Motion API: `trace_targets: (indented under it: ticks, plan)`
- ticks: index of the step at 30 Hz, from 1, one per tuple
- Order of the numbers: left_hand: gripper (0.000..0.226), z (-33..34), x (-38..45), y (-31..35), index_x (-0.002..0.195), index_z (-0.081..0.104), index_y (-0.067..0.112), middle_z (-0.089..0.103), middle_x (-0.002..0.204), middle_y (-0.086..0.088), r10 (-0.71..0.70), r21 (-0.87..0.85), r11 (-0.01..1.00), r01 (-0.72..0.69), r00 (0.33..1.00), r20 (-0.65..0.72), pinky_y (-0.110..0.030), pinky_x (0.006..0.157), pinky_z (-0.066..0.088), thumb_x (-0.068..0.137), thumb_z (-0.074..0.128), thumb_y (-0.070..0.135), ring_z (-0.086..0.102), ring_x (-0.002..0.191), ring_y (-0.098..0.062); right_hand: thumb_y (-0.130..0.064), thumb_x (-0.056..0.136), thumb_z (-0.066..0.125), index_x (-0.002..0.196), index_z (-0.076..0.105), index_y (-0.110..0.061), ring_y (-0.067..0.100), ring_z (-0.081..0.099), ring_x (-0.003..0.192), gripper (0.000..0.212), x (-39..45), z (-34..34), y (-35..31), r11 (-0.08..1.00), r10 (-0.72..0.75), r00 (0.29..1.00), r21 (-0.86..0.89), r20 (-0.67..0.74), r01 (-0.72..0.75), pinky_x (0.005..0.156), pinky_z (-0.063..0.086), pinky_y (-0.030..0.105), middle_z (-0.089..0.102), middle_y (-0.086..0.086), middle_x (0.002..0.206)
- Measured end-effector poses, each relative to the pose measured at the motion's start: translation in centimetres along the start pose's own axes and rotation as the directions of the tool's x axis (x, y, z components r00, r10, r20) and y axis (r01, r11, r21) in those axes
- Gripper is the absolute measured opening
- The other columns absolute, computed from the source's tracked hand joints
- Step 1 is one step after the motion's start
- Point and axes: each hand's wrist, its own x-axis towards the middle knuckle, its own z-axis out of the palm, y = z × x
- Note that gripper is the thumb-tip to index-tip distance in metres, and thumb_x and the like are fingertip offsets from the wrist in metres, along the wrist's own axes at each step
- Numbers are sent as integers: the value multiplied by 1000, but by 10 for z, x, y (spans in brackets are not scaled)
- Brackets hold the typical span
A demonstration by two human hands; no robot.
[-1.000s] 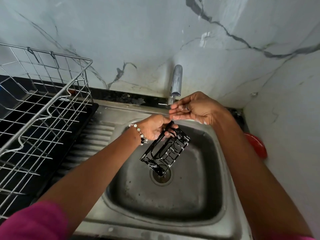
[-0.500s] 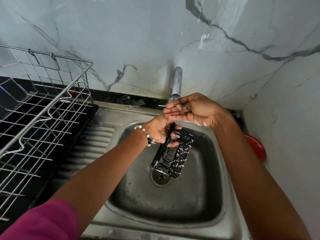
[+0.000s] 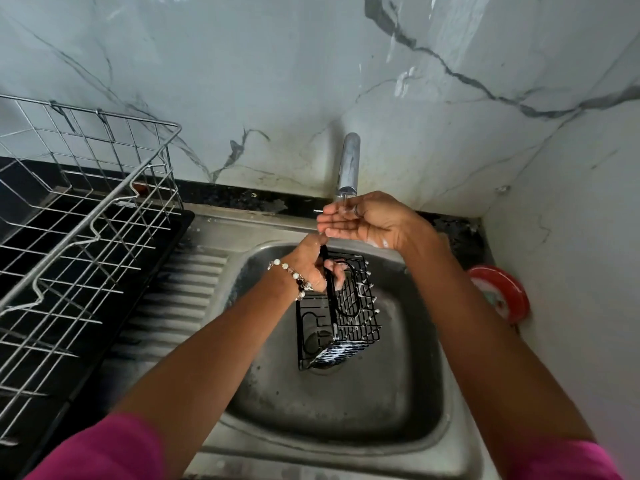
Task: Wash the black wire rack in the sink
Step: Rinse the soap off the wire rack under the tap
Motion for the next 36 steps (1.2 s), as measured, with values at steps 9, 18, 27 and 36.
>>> trace_targets:
  ticks: [9,18,27,36]
  plan:
    - [36,-17,-2,-7,109,57,-4,62,105,-18,-60,-170,984,60,998,3,-43,56,55,92,41,24,60,83,-33,-18,96,54,92,65,5,15,64,49,25,27,18,11,996,-58,980,-76,-191,44,45,53,21,66,11,64]
    - [49,-30,-10,-10,134,47,-2,52,134,-24,-40,-259,965,44,999,17,-71,61,49,91,42,20,46,126,-51,-55,90,52,58,48,-12,14,31,36,54,50,38,16,781,-263,954,-612,-141,124,39,27,21,41,3,49]
    - [44,-27,-19,-6,115,57,-5,57,129,-24,36,-379,925,-11,998,57,-67,100,35,97,32,25,49,126,-41,-3,98,44,105,57,12,33,65,99,21,41,10,-6,843,113,993,-525,-39,-116,89,55,36,63,26,106]
    - [37,-19,-19,-7,94,59,0,62,107,-21,121,-402,911,-95,992,39,-67,99,34,99,31,23,56,115,-35,-5,98,44,92,61,7,29,65,87,22,38,2,-13,889,145,989,-438,-16,-137,78,56,36,64,23,91]
